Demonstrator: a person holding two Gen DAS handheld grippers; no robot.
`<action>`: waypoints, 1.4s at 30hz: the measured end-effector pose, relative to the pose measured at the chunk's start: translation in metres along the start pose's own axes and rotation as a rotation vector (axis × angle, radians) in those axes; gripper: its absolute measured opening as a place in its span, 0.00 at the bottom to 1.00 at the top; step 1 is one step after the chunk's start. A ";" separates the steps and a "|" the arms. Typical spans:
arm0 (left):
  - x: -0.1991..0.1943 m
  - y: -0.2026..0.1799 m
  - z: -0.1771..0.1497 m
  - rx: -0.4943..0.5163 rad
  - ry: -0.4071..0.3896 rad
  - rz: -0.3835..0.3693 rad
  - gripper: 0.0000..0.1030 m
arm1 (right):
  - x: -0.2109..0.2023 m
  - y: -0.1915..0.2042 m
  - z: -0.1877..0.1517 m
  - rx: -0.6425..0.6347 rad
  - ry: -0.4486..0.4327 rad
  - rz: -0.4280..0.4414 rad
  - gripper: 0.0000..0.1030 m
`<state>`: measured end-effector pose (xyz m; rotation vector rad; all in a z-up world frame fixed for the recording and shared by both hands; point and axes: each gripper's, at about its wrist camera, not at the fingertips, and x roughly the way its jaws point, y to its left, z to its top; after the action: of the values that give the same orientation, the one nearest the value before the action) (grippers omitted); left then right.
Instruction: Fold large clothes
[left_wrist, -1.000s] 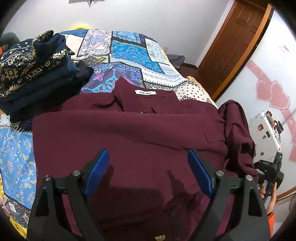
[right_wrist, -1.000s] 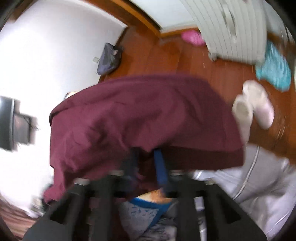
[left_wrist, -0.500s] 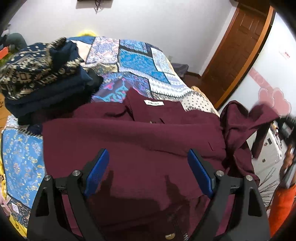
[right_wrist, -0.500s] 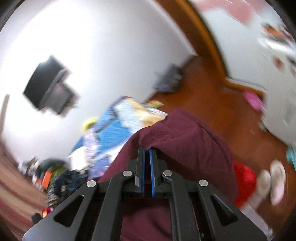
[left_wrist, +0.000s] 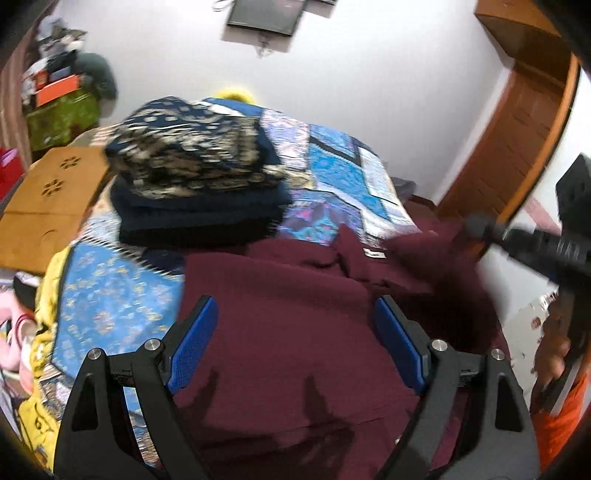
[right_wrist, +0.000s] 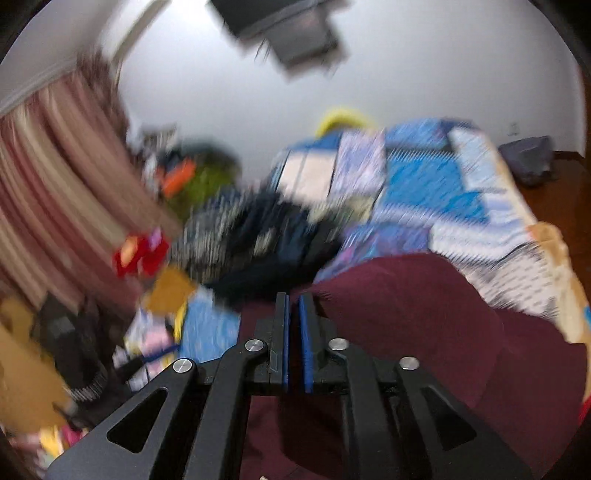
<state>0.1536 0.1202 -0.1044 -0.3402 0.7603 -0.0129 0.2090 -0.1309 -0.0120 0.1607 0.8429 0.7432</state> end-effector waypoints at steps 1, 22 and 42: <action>-0.001 0.005 -0.001 -0.006 0.003 0.005 0.84 | 0.013 0.009 -0.006 -0.021 0.040 0.017 0.08; 0.077 -0.120 -0.015 0.420 0.166 -0.013 0.84 | -0.086 -0.105 -0.061 0.071 -0.001 -0.501 0.73; 0.166 -0.152 -0.031 0.575 0.284 0.113 0.33 | -0.083 -0.163 -0.144 0.250 0.089 -0.543 0.74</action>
<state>0.2698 -0.0554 -0.1903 0.2583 1.0171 -0.1733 0.1547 -0.3279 -0.1235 0.1134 1.0072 0.1352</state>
